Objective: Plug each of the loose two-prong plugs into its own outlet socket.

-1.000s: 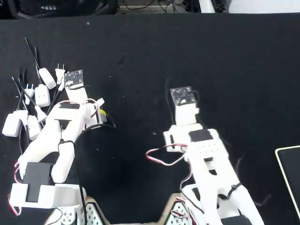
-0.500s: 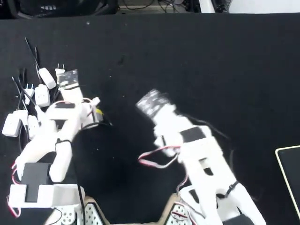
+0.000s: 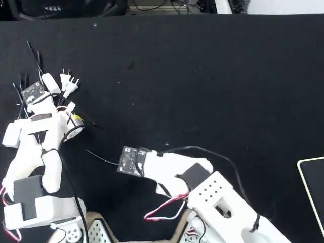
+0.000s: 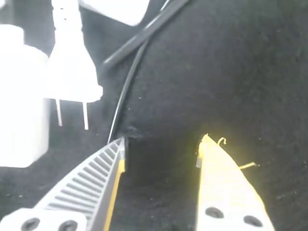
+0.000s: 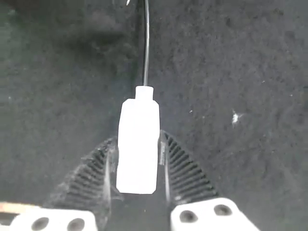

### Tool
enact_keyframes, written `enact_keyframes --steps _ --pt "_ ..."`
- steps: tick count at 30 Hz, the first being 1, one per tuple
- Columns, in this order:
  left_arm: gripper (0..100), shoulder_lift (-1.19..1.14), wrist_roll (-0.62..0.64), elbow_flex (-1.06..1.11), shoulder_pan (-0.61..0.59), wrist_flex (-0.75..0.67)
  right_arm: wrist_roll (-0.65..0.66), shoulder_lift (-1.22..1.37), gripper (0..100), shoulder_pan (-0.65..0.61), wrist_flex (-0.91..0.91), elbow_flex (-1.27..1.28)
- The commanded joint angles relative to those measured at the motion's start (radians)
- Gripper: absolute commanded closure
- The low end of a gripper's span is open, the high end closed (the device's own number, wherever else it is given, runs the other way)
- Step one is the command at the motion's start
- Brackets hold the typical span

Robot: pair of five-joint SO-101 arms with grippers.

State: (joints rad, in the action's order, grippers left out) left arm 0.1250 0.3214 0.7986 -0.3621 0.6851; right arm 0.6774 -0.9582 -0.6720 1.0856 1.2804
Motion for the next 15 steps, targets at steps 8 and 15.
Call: enact_keyframes --steps 8,15 --pt "76 0.037 0.018 -0.048 -0.008 -0.008 -0.080 0.142 71.1 0.213 -0.144 -0.104" --pt "76 0.037 0.018 -0.047 -0.008 -0.011 -0.110 0.143 69.8 0.394 -0.126 -0.186"
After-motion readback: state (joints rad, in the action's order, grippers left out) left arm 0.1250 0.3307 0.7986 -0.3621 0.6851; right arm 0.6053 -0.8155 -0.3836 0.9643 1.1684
